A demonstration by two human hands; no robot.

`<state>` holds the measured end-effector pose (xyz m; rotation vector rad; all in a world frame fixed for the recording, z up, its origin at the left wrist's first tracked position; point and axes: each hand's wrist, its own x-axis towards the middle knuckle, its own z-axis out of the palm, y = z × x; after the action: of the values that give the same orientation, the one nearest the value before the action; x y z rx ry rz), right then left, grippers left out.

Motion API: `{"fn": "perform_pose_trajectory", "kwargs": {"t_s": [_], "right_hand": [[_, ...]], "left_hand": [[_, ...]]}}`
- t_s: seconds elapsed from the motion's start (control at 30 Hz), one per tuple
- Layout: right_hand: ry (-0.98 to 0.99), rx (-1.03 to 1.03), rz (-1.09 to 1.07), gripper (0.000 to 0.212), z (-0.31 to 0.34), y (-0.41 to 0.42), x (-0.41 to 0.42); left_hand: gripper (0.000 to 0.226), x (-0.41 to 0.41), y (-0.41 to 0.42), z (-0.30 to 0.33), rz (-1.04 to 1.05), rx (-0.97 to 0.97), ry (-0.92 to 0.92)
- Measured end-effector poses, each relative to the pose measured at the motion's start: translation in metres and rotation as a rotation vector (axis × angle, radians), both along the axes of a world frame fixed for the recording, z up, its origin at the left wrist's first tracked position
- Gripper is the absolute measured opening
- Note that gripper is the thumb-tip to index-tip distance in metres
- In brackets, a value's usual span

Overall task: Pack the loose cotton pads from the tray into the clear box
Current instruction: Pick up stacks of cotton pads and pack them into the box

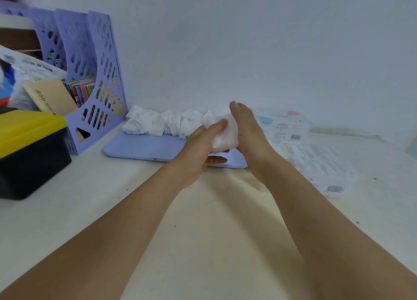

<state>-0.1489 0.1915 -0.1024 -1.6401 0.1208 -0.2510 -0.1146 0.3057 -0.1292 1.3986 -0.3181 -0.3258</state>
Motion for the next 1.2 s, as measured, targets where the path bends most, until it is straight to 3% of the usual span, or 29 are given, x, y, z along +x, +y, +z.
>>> {"fn": "perform_pose_trajectory", "kwargs": {"t_s": [0.1,0.23,0.3,0.4,0.57,0.77,0.93,1.07,1.2], "right_hand": [[0.028,-0.044,0.111,0.076,-0.002,0.003,-0.004],[-0.001,-0.048,0.151,0.072,-0.002,-0.001,-0.008],[-0.102,-0.139,0.086,0.076,0.001,-0.004,-0.011],[-0.188,-0.326,0.206,0.074,0.001,-0.008,-0.016],[-0.358,-0.407,0.22,0.11,-0.008,-0.007,-0.014],[-0.528,-0.229,0.024,0.069,-0.013,0.001,-0.009],[-0.532,-0.343,0.046,0.076,-0.012,-0.003,-0.009],[-0.561,-0.308,0.019,0.049,-0.01,-0.004,-0.009],[-0.513,-0.327,0.019,0.043,-0.012,-0.006,-0.008]], "left_hand": [[0.039,-0.011,-0.006,0.003,-0.097,-0.037,-0.032],[0.042,-0.015,-0.006,0.007,-0.112,-0.077,0.033],[0.045,-0.014,-0.006,0.009,-0.134,-0.098,0.067],[0.045,-0.012,-0.003,0.011,-0.175,-0.209,0.152],[0.039,-0.015,0.002,0.014,-0.25,-0.496,0.364],[0.054,-0.021,-0.001,0.011,-0.337,-0.579,0.441],[0.05,-0.023,0.0,0.013,-0.325,-0.581,0.454],[0.047,-0.024,0.0,0.014,-0.299,-0.53,0.452],[0.04,-0.022,-0.002,0.012,-0.248,-0.508,0.439]]}}
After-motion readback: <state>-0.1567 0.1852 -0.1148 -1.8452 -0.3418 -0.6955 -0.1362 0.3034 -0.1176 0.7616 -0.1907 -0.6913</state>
